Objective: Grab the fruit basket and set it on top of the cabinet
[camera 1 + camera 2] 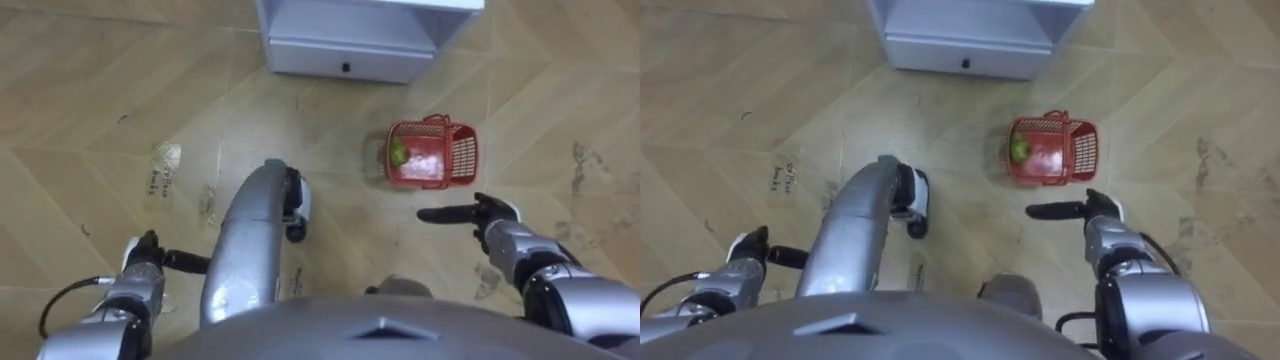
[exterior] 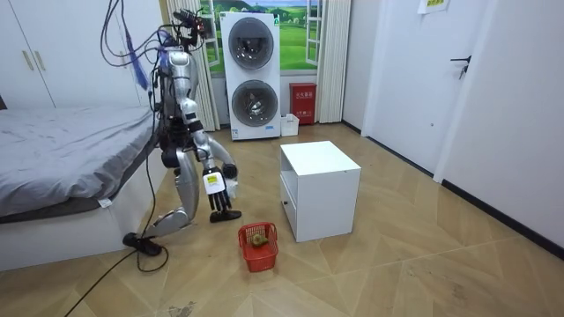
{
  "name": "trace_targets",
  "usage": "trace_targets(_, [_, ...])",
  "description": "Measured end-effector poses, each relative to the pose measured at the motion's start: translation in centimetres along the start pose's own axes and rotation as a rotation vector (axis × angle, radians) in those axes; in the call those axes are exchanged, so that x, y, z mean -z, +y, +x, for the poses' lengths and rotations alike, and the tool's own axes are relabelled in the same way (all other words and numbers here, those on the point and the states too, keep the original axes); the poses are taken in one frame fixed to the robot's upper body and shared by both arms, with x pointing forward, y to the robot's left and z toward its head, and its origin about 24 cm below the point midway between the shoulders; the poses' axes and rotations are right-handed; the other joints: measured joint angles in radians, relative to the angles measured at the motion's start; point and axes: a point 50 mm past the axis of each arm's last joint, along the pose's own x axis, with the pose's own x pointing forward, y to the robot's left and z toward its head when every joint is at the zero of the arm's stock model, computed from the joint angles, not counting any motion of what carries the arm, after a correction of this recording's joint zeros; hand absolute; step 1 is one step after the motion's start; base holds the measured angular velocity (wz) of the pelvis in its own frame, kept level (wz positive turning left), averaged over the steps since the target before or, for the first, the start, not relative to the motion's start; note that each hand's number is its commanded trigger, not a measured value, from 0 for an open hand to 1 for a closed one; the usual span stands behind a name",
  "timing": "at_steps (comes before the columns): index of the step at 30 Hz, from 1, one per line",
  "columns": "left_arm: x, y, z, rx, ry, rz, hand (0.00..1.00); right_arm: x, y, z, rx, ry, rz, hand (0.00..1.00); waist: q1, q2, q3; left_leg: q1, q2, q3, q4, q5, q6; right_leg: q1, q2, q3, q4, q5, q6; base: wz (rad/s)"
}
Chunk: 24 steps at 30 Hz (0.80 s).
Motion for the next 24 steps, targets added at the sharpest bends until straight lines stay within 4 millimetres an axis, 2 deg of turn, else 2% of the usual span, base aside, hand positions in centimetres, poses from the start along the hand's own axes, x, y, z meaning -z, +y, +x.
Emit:
trace_targets(1, [0.1,0.0,0.0,-0.002,0.005,0.001,0.0,0.0,-0.3,0.0,0.008,-0.004,0.005,0.0,0.0,0.0,-0.0001,-0.017,-0.003,0.002,0.034,-0.013,0.004,-0.016,-0.011,0.002,0.06,0.0,0.0,0.31])
trace_targets(2, [0.4,0.1,0.0,-0.016,0.009,-0.002,0.0,-0.1,-0.7,0.0,0.022,-0.014,0.019,0.0,0.0,-0.001,0.0004,-0.047,-0.011,0.006,0.103,-0.041,0.008,-0.045,-0.035,0.007,0.167,0.0,0.0,0.34])
trace_targets(6, [0.8,0.6,0.0,-0.058,0.009,-0.057,0.0,-0.2,-1.2,0.0,0.036,-0.037,0.085,0.0,-0.02,0.001,0.0035,-0.126,-0.05,0.031,0.304,-0.124,0.022,-0.083,-0.08,0.052,0.445,0.002,-0.004,0.39])
trace_targets(8, [0.5,0.6,0.0,-0.078,-0.005,-0.059,0.0,-0.5,-1.2,0.0,0.044,-0.051,0.116,0.0,-0.03,0.007,0.0077,-0.152,-0.07,0.043,0.369,-0.15,0.022,-0.085,-0.091,0.071,0.533,0.003,-0.005,0.35])
trace_targets(9, [0.2,0.6,0.0,-0.089,-0.021,-0.058,0.0,-1.0,-1.2,0.0,0.051,-0.067,0.134,0.0,-0.041,0.009,0.0095,-0.166,-0.07,0.052,0.408,-0.164,0.021,-0.088,-0.092,0.083,0.583,0.006,-0.009,0.3])
trace_targets(12, [-0.1,0.9,0.0,-0.112,-0.047,-0.067,0.0,-2.6,-1.0,-0.1,0.058,-0.127,0.152,0.0,-0.056,0.003,0.0132,-0.18,-0.072,0.071,0.47,-0.183,0.048,-0.084,-0.098,0.112,0.667,0.006,-0.009,0.12])
trace_targets(16, [0.2,0.8,-0.1,-0.126,-0.046,-0.062,0.0,-4.8,-0.9,-0.5,0.073,-0.235,0.164,0.0,-0.086,-0.006,0.0164,-0.188,-0.073,0.071,0.516,-0.191,0.061,-0.067,-0.105,0.109,0.722,0.006,-0.01,0.06])
trace_targets(20, [1.8,0.5,-0.3,-0.125,-0.026,-0.016,0.0,-5.8,-1.1,-0.9,0.106,-0.289,0.163,0.0,-0.119,-0.016,0.012,-0.182,-0.068,0.069,0.551,-0.212,0.055,-0.04,-0.108,0.108,0.75,0.005,-0.01,0.0])
trace_targets(24, [3.9,0.0,-0.6,-0.114,0.009,0.015,0.0,-6.9,-1.2,-1.3,0.141,-0.341,0.146,0.0,-0.14,-0.018,0.0108,-0.175,-0.068,0.069,0.557,-0.218,0.041,-0.023,-0.109,0.11,0.752,-0.001,-0.022,0.01])
